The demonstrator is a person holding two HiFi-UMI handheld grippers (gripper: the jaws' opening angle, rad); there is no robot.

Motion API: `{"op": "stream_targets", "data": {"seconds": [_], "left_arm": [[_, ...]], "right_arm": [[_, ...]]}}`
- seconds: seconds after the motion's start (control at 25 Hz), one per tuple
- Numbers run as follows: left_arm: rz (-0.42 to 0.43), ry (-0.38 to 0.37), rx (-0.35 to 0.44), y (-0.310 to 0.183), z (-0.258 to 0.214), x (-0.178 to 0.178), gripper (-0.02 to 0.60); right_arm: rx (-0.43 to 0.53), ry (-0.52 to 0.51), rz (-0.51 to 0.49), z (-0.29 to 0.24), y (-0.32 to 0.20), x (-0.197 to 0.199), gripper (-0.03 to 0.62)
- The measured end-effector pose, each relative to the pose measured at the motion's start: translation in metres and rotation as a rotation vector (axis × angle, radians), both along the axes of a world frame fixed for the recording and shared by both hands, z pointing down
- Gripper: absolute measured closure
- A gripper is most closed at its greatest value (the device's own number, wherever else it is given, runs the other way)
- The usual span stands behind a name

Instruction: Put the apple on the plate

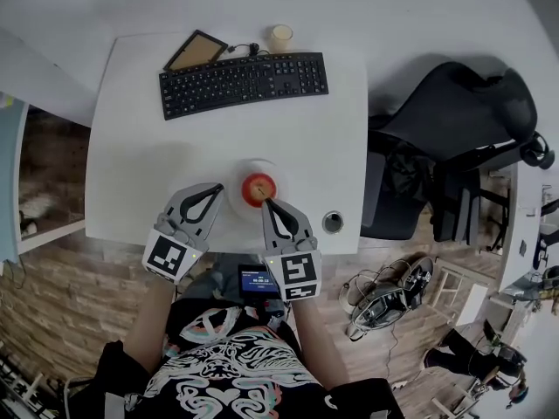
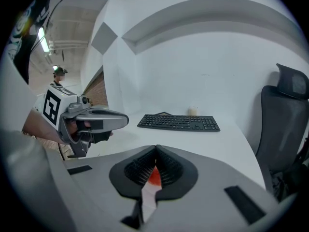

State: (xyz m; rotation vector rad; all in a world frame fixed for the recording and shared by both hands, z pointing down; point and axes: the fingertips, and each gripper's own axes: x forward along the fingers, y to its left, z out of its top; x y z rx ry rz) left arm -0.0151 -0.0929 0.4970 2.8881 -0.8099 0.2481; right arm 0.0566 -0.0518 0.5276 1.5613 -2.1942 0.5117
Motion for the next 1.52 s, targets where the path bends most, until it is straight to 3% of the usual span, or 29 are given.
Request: {"op": "stream_targets", "data": {"seconds": [0.16,0.32,0.64,0.88,1.12,1.4,1.52], "left_arm": [[-0.001,0.007,0.036,0.001,-0.016,-0.002,0.566],[-0.002,-0.056,0.055,0.006,-0.027,-0.006,0.566],[0.010,-0.040,0.084,0.024,-0.067,-0.014,0.566],[0.014,0.003,0.143,0.038,-0.094,-0.015,0.566],[-0.004,0.001,0.148,0.055,-0.109,-0.019,0.566],[-0.040,0.022,0.212,0.074,-0.129,-0.007,0.566],[-0.043,-0.009,0.212,0.091,-0.136,-0.002,0.566]], "right_arm": [[0.034,0.001,0.018,-0.014,0.003,0.003,0.566],[0.072,-0.004,0.022,-0.028,0.012,0.001,0.566],[0.146,0.018,0.086,-0.070,0.031,-0.002,0.566],[0.215,-0.021,0.113,-0.100,0.044,0.005,0.566],[0.261,-0.013,0.120,-0.122,0.056,0.008,0.566],[0.347,-0.098,0.078,-0.148,0.078,0.013,0.566],[0.344,-0.088,0.071,-0.156,0.089,0.017,0.566]]}}
